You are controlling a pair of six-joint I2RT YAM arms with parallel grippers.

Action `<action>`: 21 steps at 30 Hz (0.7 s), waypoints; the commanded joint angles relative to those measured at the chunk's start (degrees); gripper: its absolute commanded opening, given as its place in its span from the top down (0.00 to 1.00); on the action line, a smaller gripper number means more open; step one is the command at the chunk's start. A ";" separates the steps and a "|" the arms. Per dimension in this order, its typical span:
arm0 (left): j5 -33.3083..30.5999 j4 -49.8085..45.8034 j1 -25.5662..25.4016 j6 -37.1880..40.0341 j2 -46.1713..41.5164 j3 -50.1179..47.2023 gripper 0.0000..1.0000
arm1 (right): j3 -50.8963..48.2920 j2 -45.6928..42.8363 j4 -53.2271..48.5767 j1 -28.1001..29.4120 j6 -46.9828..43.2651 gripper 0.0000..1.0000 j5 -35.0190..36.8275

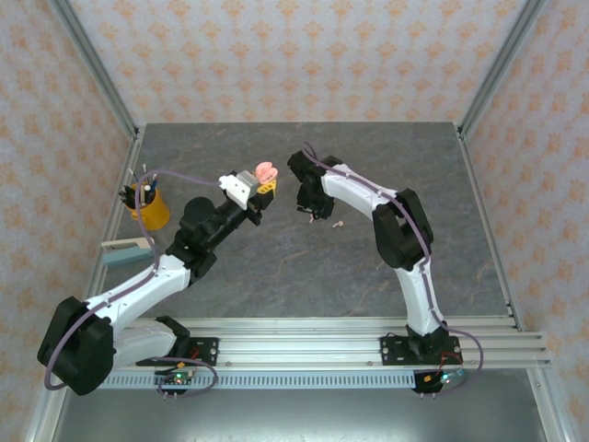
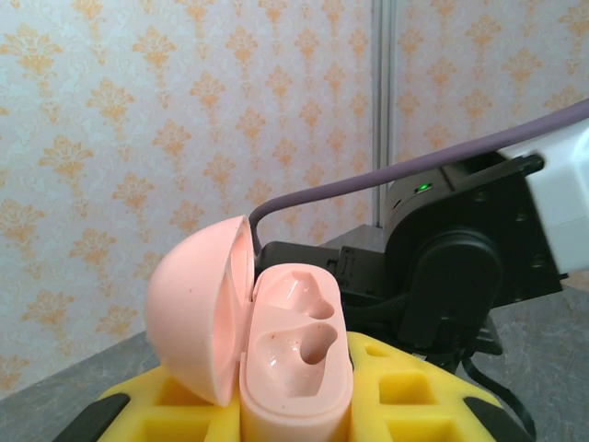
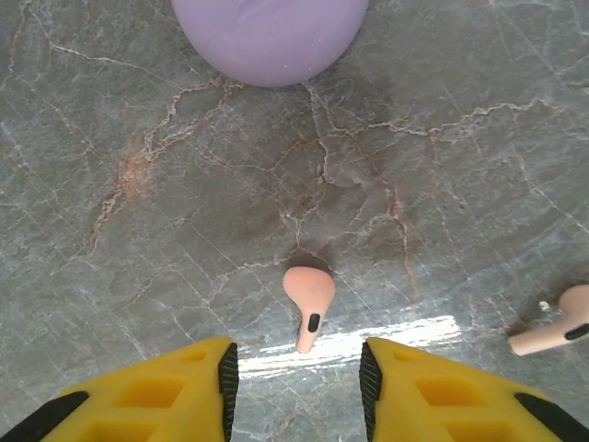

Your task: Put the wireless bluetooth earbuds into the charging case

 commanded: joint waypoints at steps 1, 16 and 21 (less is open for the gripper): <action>1.30 4.18 -0.54 -0.39 -1.34 -0.99 1.00 | 2.51 2.34 -2.23 -0.15 0.61 0.59 1.00; 2.36 3.32 -0.58 -0.56 -2.00 -0.99 1.00 | 6.26 6.68 -3.71 -0.41 0.07 0.62 3.21; 2.31 3.23 -0.55 -0.65 -2.04 -0.95 1.00 | 5.84 6.85 -3.31 -0.59 0.15 0.64 3.03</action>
